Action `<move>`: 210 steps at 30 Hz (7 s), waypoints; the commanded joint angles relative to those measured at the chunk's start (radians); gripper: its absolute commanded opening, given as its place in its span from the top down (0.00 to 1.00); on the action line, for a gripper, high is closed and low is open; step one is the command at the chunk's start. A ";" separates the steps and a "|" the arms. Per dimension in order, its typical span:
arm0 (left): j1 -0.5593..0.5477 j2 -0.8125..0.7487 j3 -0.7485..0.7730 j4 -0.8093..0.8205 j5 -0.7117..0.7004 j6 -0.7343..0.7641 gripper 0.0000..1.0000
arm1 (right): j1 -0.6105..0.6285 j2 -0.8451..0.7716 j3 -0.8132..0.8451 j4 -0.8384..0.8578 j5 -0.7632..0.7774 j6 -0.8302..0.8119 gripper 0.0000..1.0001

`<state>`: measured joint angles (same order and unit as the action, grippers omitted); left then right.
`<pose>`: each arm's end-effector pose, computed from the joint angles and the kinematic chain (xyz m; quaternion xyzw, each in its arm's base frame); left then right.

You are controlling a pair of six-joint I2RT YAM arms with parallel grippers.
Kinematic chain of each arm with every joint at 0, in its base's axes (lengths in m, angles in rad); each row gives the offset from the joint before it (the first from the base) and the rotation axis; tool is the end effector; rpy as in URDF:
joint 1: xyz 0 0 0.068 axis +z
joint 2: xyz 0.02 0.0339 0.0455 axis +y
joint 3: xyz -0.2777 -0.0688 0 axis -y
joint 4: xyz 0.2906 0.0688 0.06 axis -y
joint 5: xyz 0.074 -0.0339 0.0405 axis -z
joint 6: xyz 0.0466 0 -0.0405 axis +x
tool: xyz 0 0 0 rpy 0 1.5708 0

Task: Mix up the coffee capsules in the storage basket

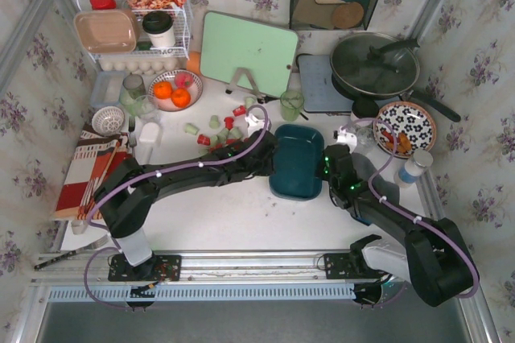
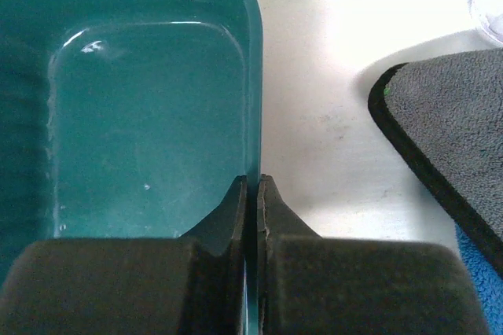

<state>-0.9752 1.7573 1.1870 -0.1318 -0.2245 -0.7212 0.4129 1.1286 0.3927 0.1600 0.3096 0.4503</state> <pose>0.2552 -0.3582 0.2029 0.0674 0.9001 -0.2465 0.3528 0.2403 0.0898 0.1494 0.0898 0.8668 0.0742 0.4849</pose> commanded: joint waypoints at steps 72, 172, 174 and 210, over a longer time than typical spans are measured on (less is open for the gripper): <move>0.110 -0.834 -0.411 -0.337 -0.160 0.246 0.32 | -0.044 0.015 0.293 -0.078 -0.002 -0.345 0.43; 0.107 0.205 0.280 0.029 0.352 0.416 0.54 | 0.269 -0.481 -0.175 0.414 0.248 -0.305 0.42; 0.106 0.204 0.277 0.039 0.359 0.416 0.51 | 0.269 -0.484 -0.174 0.413 0.247 -0.303 0.42; 0.415 -0.330 -0.185 -0.192 -0.206 0.199 0.01 | 0.269 -0.454 -0.169 0.414 0.272 -0.312 0.25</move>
<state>-0.6125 1.4422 1.0431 -0.2787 -0.3786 -0.4549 0.6830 0.6685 0.2157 0.5465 0.5762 0.1463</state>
